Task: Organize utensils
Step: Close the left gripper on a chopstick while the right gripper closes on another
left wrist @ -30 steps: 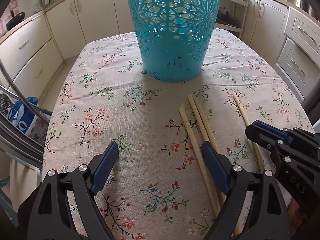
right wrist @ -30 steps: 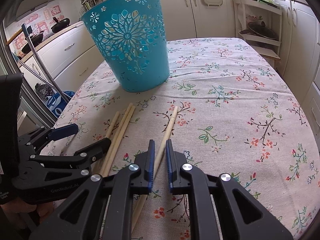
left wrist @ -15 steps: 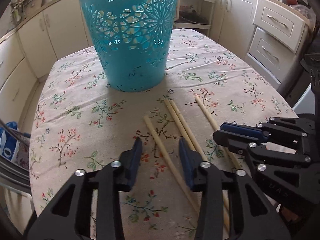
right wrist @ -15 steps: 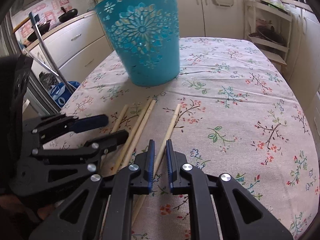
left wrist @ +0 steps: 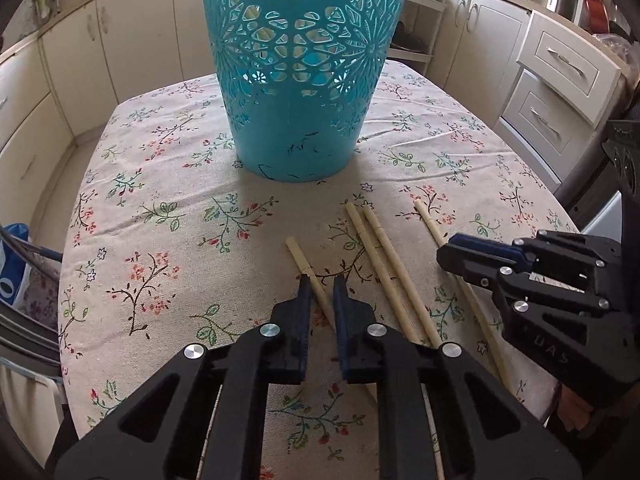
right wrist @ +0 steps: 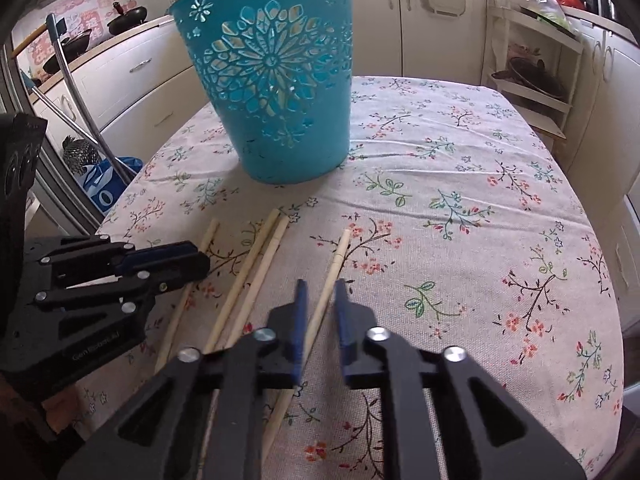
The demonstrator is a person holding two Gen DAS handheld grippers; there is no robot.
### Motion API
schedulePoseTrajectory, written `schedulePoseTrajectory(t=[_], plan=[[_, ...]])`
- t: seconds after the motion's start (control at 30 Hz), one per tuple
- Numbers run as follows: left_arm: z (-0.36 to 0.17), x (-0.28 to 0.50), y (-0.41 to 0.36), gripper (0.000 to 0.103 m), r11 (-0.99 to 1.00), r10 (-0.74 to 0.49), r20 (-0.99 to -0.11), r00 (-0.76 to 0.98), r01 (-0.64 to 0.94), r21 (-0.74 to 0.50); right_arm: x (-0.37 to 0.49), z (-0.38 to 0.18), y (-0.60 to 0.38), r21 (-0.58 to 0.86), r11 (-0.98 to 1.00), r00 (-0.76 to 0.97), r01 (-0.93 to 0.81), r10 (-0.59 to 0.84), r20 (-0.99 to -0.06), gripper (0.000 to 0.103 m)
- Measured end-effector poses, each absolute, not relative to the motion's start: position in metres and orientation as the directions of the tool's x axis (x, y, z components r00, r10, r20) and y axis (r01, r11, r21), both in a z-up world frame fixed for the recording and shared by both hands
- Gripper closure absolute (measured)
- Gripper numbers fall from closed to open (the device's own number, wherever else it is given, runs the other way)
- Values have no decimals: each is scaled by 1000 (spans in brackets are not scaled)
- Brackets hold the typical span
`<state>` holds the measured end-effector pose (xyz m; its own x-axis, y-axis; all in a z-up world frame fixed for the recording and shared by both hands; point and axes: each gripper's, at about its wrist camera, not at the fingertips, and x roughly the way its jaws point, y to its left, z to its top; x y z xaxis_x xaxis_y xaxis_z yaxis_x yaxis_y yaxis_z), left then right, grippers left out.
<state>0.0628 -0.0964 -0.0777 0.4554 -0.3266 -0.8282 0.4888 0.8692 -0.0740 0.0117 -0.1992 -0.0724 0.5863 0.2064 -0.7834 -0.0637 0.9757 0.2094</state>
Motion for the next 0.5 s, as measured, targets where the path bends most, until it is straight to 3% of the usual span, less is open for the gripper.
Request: schedulePoseTrajectory(t=[0.2, 0.27, 0.5], plan=[[-79, 58, -103, 91, 880, -301, -823, 482, 473, -45, 13, -72, -201, 215, 975, 576, -56, 208, -790, 94], [-79, 59, -105, 85, 882, -304, -823, 480, 469, -52, 16, -71, -201, 209, 976, 571, -59, 205, -795, 94], [-80, 57, -113, 80, 879, -289, -818, 498, 476, -21, 20, -72, -203, 197, 978, 573, -65, 198, -795, 94]])
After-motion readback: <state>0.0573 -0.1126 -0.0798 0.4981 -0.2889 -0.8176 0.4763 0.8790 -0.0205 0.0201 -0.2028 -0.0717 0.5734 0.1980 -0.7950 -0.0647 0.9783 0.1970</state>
